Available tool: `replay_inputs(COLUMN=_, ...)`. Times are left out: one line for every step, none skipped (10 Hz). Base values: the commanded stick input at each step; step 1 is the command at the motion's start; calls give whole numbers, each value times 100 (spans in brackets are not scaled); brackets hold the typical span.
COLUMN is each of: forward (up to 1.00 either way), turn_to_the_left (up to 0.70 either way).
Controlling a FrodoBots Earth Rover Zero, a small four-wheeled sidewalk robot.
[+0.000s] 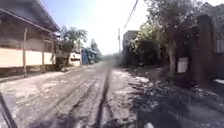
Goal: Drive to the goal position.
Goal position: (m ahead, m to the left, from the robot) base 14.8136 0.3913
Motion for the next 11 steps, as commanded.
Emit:
replay_inputs(forward=85, turn_to_the_left=0)
replay_inputs(forward=85, turn_to_the_left=0)
replay_inputs(forward=85, turn_to_the_left=0)
replay_inputs(forward=85, turn_to_the_left=0)
replay_inputs(forward=85, turn_to_the_left=0)
replay_inputs(forward=85, turn_to_the_left=0)
replay_inputs(forward=85, turn_to_the_left=0)
replay_inputs(forward=85, turn_to_the_left=0)
replay_inputs(forward=85, turn_to_the_left=0)
replay_inputs(forward=85, turn_to_the_left=0)
replay_inputs(forward=85, turn_to_the_left=0)
